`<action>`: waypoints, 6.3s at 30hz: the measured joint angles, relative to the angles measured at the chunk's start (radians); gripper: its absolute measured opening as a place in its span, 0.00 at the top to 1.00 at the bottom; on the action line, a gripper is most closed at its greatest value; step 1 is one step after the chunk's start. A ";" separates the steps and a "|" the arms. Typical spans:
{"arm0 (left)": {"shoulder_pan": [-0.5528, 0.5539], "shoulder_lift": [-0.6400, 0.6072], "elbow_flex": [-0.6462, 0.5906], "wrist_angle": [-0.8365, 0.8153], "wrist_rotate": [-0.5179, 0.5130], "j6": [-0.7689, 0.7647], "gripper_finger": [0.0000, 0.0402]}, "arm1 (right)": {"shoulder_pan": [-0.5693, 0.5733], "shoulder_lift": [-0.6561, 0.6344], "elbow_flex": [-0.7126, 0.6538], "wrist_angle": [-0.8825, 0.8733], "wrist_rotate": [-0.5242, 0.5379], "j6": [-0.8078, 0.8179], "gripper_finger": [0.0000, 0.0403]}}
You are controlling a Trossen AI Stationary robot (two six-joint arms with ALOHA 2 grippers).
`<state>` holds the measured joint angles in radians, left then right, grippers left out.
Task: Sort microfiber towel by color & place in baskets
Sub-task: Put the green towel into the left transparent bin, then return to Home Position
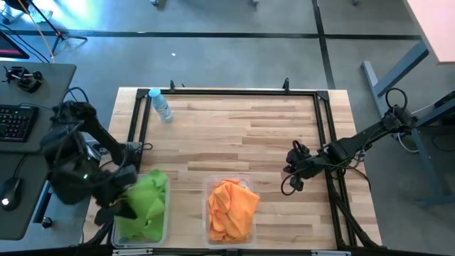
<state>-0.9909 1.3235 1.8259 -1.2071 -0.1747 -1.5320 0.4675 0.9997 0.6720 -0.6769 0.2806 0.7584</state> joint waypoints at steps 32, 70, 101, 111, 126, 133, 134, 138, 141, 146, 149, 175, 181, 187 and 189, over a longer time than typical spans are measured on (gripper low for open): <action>-0.068 0.253 -0.306 -0.319 -0.027 0.518 1.00 | -0.003 0.001 0.000 0.055 0.068 -0.027 0.97; -0.164 0.267 -0.947 0.377 -0.156 0.239 0.99 | -0.003 0.001 0.000 0.061 0.147 0.079 0.97; -0.161 -0.336 -0.952 0.309 -0.022 0.127 0.74 | -0.003 0.002 0.001 0.061 0.322 0.162 0.97; -0.139 -0.360 -0.951 0.267 0.111 0.103 0.74 | -0.003 0.002 0.001 0.061 0.322 0.186 0.97; -0.055 -0.139 -0.895 0.252 0.338 0.172 0.74 | -0.014 0.002 0.001 0.059 0.372 0.205 0.97; -0.054 -0.162 -0.837 0.061 0.336 0.095 0.74 | -0.051 0.002 0.001 0.046 0.361 0.202 0.97; -0.054 -0.164 -0.808 0.007 0.323 0.089 0.74 | -0.056 0.002 0.001 0.046 0.357 0.202 0.97; -0.053 -0.163 -0.684 -0.127 0.236 0.085 0.74 | -0.077 0.002 0.001 0.045 0.332 0.176 0.97; -0.043 -0.155 -0.621 -0.141 0.177 0.085 0.74 | -0.093 0.002 0.001 0.043 0.314 0.175 0.97; -0.016 -0.107 -0.591 -0.126 0.165 0.086 0.74 | -0.111 0.002 0.001 0.045 0.313 0.145 0.97; -0.006 -0.066 -0.592 -0.103 0.140 0.086 0.74 | -0.120 0.002 0.001 0.048 0.313 0.130 0.97; 0.099 0.001 -0.594 -0.239 0.238 0.165 0.57 | -0.127 0.002 0.001 0.062 0.294 0.106 0.97; 0.154 -0.119 -0.594 -0.241 0.226 0.166 0.57 | -0.127 0.001 0.001 0.055 0.291 0.002 0.97; 0.178 -0.237 -0.594 -0.250 -0.127 0.265 0.57 | -0.127 0.001 0.001 0.056 0.299 0.000 0.97; 0.190 -0.261 -0.594 -0.268 -0.303 0.344 0.57 | -0.127 0.001 0.001 0.058 0.314 0.000 0.97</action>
<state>-0.8006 1.0629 1.2320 -1.4750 -0.4776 -1.1877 0.3401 1.0008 0.6727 -0.6190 0.5948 0.7582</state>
